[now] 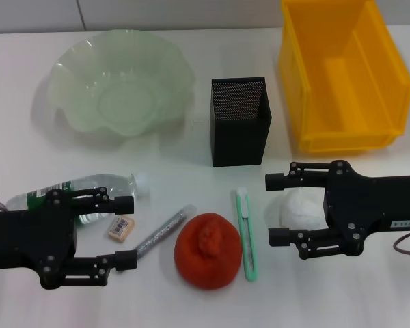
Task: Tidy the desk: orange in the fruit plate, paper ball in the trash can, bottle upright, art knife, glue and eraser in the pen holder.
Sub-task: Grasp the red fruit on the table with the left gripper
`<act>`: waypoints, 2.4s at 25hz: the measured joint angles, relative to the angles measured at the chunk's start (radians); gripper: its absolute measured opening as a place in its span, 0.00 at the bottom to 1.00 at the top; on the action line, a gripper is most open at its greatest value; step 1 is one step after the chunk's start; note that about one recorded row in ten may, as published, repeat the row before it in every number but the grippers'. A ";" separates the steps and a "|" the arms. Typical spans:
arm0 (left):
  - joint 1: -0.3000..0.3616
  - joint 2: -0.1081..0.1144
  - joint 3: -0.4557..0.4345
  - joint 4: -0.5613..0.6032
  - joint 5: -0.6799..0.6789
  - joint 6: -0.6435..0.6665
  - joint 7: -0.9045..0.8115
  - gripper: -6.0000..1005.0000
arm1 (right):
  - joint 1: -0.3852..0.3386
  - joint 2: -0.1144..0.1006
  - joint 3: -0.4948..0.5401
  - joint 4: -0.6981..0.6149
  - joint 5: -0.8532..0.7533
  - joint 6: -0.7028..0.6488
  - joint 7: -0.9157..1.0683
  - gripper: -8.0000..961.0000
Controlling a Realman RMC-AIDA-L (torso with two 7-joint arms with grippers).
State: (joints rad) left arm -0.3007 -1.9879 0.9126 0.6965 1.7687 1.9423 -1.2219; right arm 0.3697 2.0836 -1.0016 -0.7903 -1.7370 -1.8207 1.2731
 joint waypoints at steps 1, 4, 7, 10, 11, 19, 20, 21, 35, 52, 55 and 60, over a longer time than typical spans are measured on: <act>0.001 -0.004 0.000 0.003 0.000 -0.006 0.001 0.75 | 0.000 0.000 0.000 0.010 0.003 0.001 -0.009 0.81; 0.000 -0.007 0.000 0.004 -0.001 -0.012 0.003 0.75 | 0.000 0.000 0.008 0.052 0.012 0.002 -0.052 0.81; 0.000 -0.011 0.000 0.004 -0.003 -0.019 0.003 0.75 | -0.002 0.001 0.016 0.088 0.018 0.003 -0.085 0.81; -0.004 -0.019 -0.014 0.003 -0.009 -0.026 0.004 0.75 | -0.007 0.001 0.041 0.111 0.043 0.004 -0.097 0.80; -0.004 -0.019 -0.014 0.003 -0.009 -0.026 0.004 0.75 | -0.010 0.001 0.054 0.119 0.062 0.003 -0.098 0.80; -0.002 -0.074 -0.034 -0.008 -0.004 -0.075 0.065 0.75 | -0.053 -0.001 0.089 0.207 0.155 0.003 -0.211 0.80; -0.005 -0.082 -0.028 -0.040 -0.004 -0.104 0.113 0.75 | -0.060 -0.001 0.101 0.208 0.155 0.005 -0.212 0.81; -0.005 -0.082 -0.028 -0.040 -0.004 -0.104 0.113 0.75 | -0.066 -0.001 0.115 0.209 0.155 0.005 -0.213 0.81; -0.138 -0.087 0.058 -0.343 -0.007 -0.415 0.249 0.75 | -0.085 -0.002 0.160 0.223 0.154 -0.005 -0.213 0.81; -0.164 -0.091 0.100 -0.399 -0.009 -0.426 0.249 0.75 | -0.057 -0.001 0.162 0.248 0.152 0.002 -0.215 0.80; -0.171 -0.091 0.101 -0.419 -0.010 -0.429 0.249 0.75 | -0.054 -0.001 0.159 0.255 0.151 0.003 -0.215 0.80; -0.184 -0.092 0.101 -0.447 -0.010 -0.445 0.248 0.75 | -0.048 -0.001 0.165 0.280 0.151 0.003 -0.217 0.80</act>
State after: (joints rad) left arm -0.4844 -2.0799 1.0140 0.2495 1.7592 1.4978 -0.9736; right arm 0.3218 2.0825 -0.8362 -0.5103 -1.5860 -1.8177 1.0566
